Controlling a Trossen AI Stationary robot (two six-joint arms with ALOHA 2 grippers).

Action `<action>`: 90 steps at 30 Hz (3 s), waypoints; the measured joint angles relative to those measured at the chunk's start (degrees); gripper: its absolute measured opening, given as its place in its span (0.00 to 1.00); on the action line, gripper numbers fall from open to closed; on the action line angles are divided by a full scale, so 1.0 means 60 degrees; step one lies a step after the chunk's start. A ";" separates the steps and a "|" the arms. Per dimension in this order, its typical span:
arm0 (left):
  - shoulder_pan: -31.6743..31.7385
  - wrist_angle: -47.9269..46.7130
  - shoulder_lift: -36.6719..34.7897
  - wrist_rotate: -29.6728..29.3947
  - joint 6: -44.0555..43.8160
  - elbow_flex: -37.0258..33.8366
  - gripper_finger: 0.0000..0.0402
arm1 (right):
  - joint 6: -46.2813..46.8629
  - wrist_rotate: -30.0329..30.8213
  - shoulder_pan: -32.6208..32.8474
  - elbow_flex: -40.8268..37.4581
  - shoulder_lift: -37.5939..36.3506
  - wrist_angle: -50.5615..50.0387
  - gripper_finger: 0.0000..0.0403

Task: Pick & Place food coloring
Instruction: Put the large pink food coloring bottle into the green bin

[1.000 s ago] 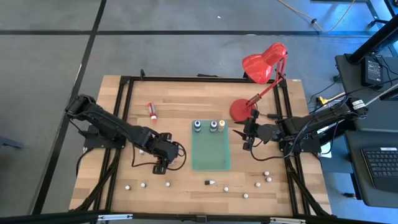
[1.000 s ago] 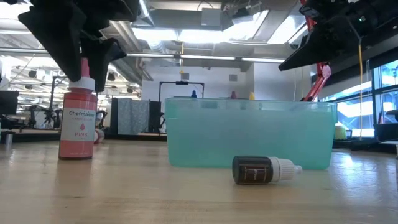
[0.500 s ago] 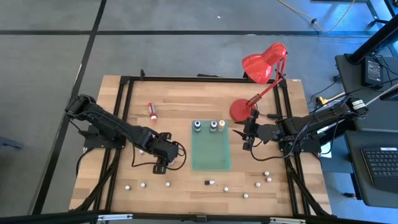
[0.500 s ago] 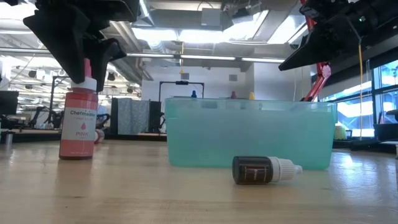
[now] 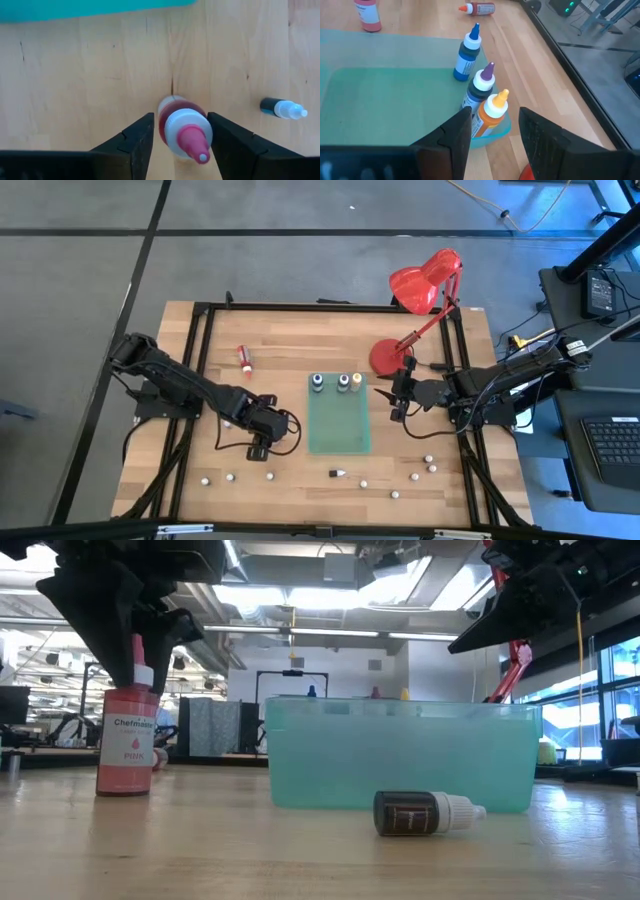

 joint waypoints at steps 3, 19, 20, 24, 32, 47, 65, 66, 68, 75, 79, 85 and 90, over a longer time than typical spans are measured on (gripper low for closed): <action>-0.0002 -0.0086 0.0000 0.0002 0.0179 0.0052 0.40 | 0.0000 0.0000 0.0000 0.0000 0.0000 0.0000 0.41; 0.0598 0.0145 -0.0002 -0.1280 0.1039 0.2302 0.29 | -0.0044 0.0000 0.0000 0.0004 0.0000 0.0000 0.41; 0.0702 0.0304 -0.0004 -0.1482 0.1308 0.2533 0.29 | -0.0044 0.0000 0.0000 0.0004 0.0000 0.0000 0.41; 0.1152 0.1292 -0.0004 -0.1725 0.2608 0.2969 0.29 | -0.0047 0.0000 0.0000 0.0001 0.0000 0.0000 0.41; 0.2311 0.1924 0.0854 -0.1511 0.4003 0.3032 0.29 | -0.0036 0.0000 0.0004 0.0004 0.0000 0.0000 0.41; 0.3496 0.1962 0.2775 -0.1518 0.4520 0.3024 0.32 | -0.0036 0.0000 0.0002 0.0004 0.0000 0.0000 0.41; 0.3534 0.1893 0.2841 -0.1824 0.4510 0.3024 0.36 | -0.0032 0.0000 0.0001 0.0004 0.0000 -0.0073 0.41; 0.3534 0.1895 0.2841 -0.1824 0.4510 0.3024 0.35 | -0.0033 0.0000 0.0003 0.0004 0.0000 -0.0074 0.41; 0.3534 0.1895 0.2841 -0.1827 0.4510 0.3024 0.35 | -0.0031 0.0000 0.0003 0.0004 0.0000 -0.0074 0.41; 0.3534 0.1895 0.2841 -0.1958 0.4506 0.3024 0.35 | -0.0029 0.0000 0.0001 0.0004 0.0000 -0.0073 0.41; 0.3534 0.1895 0.2841 -0.2157 0.4327 0.3024 0.35 | -0.0029 0.0000 0.0004 0.0004 0.0000 -0.0073 0.41; 0.3523 0.1895 0.2841 -0.1999 0.4175 0.3024 0.35 | -0.0029 0.0000 0.0001 0.0004 0.0000 -0.0073 0.41; 0.3526 0.1891 0.2841 -0.2002 0.4169 0.3024 0.36 | -0.0031 0.0000 0.0002 0.0004 0.0000 -0.0073 0.41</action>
